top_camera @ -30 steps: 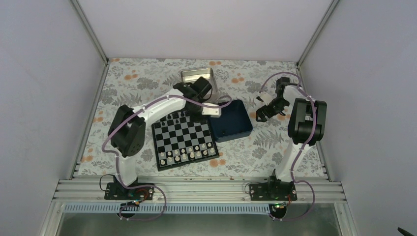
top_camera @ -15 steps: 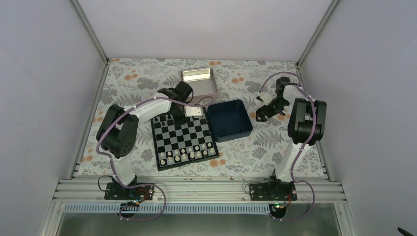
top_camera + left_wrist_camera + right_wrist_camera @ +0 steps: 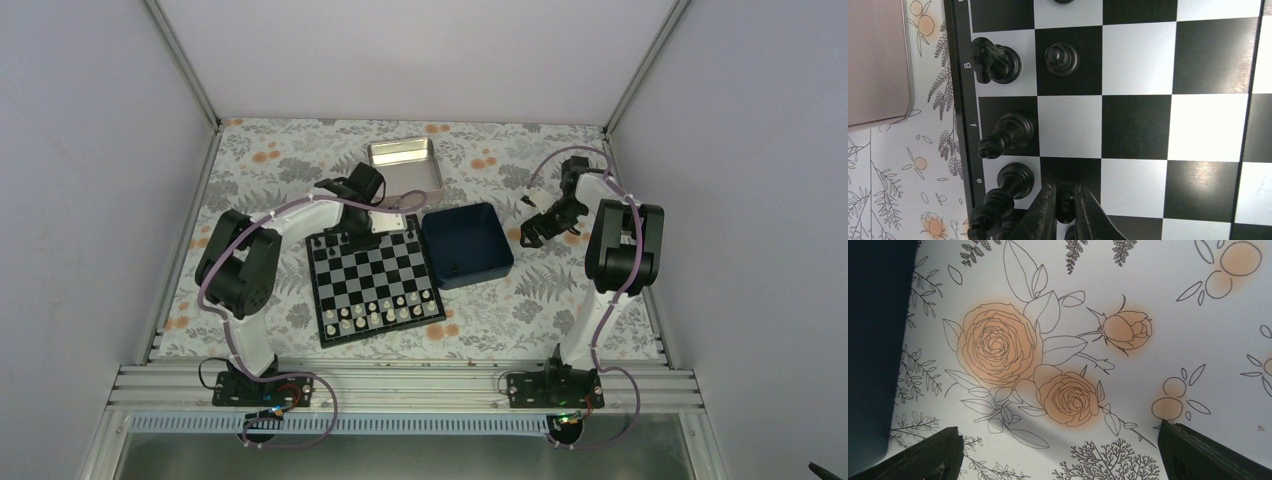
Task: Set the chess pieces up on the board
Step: Place the chess piece on the chessboard.
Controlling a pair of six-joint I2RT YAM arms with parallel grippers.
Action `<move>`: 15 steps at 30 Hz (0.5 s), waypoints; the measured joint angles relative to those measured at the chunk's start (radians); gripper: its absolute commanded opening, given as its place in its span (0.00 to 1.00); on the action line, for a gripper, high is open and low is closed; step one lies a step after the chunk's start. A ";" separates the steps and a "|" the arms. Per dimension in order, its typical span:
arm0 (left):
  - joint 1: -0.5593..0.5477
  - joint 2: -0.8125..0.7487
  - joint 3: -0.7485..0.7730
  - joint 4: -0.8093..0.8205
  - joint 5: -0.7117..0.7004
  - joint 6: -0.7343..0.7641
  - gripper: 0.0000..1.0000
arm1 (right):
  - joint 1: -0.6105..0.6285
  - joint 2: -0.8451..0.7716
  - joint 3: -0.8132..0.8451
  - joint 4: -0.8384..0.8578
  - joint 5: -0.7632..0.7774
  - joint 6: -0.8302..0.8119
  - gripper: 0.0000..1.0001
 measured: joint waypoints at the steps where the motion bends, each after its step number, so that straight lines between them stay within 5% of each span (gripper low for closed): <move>1: 0.000 0.003 0.000 0.001 0.000 0.000 0.09 | 0.000 0.000 0.000 0.000 0.000 0.000 1.00; 15: 0.002 0.035 0.002 0.002 0.001 0.003 0.13 | 0.000 0.000 0.000 0.000 0.000 0.000 1.00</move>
